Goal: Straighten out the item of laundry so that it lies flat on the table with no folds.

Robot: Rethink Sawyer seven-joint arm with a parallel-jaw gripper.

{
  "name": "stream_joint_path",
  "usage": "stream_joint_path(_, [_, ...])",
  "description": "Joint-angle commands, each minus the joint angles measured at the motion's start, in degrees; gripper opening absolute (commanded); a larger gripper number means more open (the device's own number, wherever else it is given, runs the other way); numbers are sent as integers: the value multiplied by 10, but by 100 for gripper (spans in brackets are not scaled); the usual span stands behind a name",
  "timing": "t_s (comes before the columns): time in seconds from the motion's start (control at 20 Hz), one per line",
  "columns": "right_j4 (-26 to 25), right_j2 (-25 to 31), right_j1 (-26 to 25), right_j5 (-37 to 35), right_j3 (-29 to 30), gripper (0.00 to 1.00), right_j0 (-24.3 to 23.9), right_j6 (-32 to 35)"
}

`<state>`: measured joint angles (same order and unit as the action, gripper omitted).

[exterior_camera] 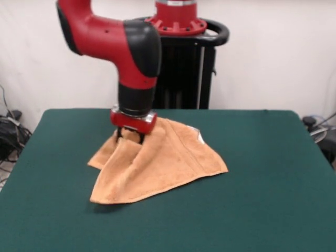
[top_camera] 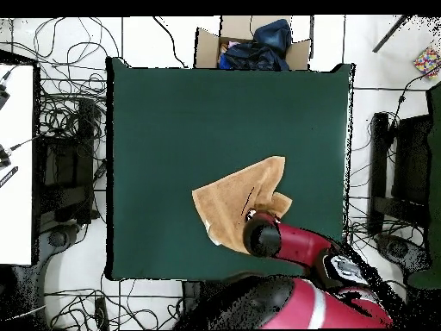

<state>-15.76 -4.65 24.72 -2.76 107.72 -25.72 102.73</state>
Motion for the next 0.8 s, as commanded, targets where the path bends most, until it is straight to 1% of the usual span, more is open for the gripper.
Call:
stream_joint_path(0.05, [73,-2,5,-103,-59,100,54,102])
stream_joint_path(0.1, [81,-24,10,-120,-66,100,76,107])
stream_joint_path(0.15, [90,-42,8,-113,-64,100,92,119])
stream_joint_path(0.2, [94,-74,5,-89,-66,100,118,133])
stream_joint_path(0.25, [98,-91,3,-93,-71,100,128,136])
stream_joint_path(0.35, [94,-88,-4,-88,-85,100,110,116])
stream_joint_path(0.4, [92,-94,-8,-89,-95,100,109,108])
stream_joint_path(0.6, [96,-139,-36,-97,-140,100,132,102])
stream_joint_path(0.7, [99,-158,-61,-77,-161,100,139,106])
stream_joint_path(0.8, [102,-173,-92,-39,-179,100,141,113])
